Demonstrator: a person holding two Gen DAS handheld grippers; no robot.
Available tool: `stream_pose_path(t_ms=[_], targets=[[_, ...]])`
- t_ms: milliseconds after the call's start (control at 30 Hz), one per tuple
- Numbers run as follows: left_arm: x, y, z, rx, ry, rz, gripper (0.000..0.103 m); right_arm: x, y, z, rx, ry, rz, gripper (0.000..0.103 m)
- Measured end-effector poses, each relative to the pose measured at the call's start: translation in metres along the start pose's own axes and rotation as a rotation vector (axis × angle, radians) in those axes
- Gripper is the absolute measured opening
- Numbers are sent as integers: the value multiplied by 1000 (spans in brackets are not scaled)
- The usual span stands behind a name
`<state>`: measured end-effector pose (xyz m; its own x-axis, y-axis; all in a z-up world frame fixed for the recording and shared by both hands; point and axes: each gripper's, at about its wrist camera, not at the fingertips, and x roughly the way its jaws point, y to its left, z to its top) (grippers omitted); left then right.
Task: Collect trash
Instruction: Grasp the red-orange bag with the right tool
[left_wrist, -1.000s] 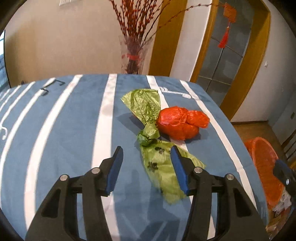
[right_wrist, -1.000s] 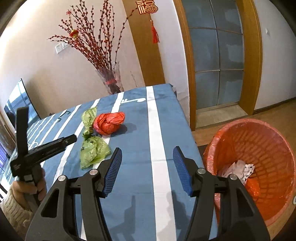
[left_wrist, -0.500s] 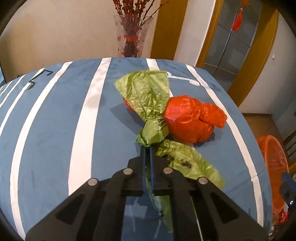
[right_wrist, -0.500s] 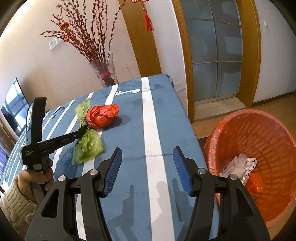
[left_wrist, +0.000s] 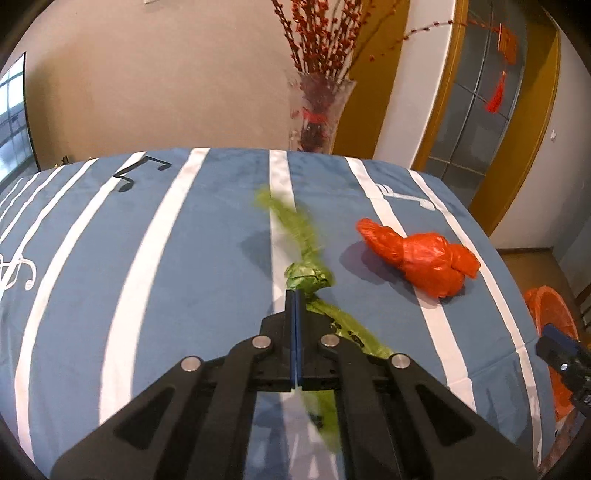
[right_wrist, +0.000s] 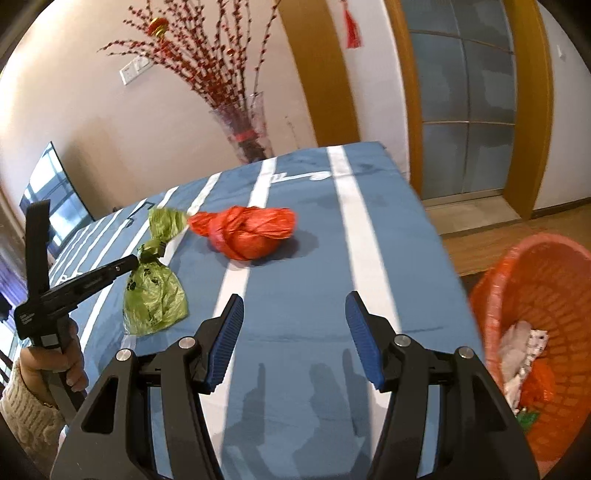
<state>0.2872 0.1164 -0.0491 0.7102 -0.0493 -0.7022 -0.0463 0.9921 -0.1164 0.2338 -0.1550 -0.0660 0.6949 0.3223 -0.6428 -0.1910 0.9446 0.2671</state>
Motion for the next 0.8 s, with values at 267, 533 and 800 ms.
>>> stream_pose_path(t_ms=[267,533,800], targets=[[-14,3,0,29,-43,-30,2,11,10,1,-24,22,9,58],[-34,1,13,32,-93,-57,2,26,20,22,-15,12,58,58],[-42,2,25,34,-114,-44,2,86,44,60,-58,34,57,69]])
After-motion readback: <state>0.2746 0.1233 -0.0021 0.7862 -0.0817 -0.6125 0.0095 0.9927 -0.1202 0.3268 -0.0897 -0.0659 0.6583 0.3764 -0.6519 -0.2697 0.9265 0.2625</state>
